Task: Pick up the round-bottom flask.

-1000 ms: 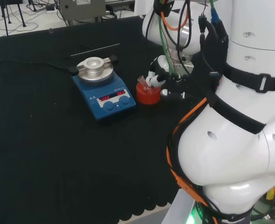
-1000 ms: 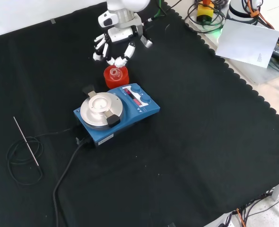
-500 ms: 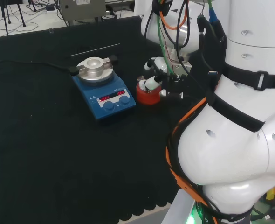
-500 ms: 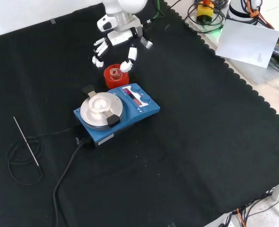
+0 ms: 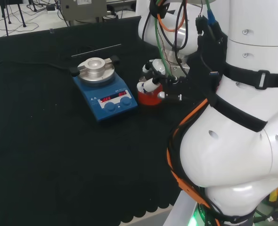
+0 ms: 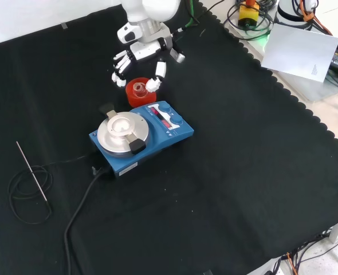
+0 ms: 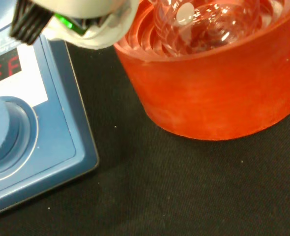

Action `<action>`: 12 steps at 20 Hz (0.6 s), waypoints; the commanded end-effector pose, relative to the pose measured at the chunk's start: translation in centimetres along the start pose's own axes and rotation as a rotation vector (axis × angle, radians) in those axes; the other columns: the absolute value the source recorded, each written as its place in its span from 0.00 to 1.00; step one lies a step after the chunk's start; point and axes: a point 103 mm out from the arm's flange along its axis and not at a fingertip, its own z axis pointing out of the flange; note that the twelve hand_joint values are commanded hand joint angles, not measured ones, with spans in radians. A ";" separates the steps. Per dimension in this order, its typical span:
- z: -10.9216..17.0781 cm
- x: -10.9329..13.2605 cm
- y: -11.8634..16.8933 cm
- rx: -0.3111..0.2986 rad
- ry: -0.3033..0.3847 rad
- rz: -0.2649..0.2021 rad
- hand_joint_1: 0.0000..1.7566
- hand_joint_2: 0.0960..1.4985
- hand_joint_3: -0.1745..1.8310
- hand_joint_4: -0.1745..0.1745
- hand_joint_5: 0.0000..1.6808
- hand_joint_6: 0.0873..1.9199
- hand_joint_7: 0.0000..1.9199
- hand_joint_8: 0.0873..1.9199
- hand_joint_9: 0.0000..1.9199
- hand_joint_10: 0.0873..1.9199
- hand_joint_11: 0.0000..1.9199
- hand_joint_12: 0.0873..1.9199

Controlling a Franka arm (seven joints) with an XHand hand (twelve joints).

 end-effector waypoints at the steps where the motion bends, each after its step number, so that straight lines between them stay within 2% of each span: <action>1: 0.4 0.2 0.4 0.005 -0.003 0.001 0.49 0.35 0.42 0.50 0.34 0.28 0.15 0.26 0.26 0.29 0.03 0.69; 12: 0.5 0.0 0.6 0.001 -0.013 0.015 0.49 0.39 0.40 0.55 0.45 0.36 0.16 0.26 0.28 0.29 0.04 0.69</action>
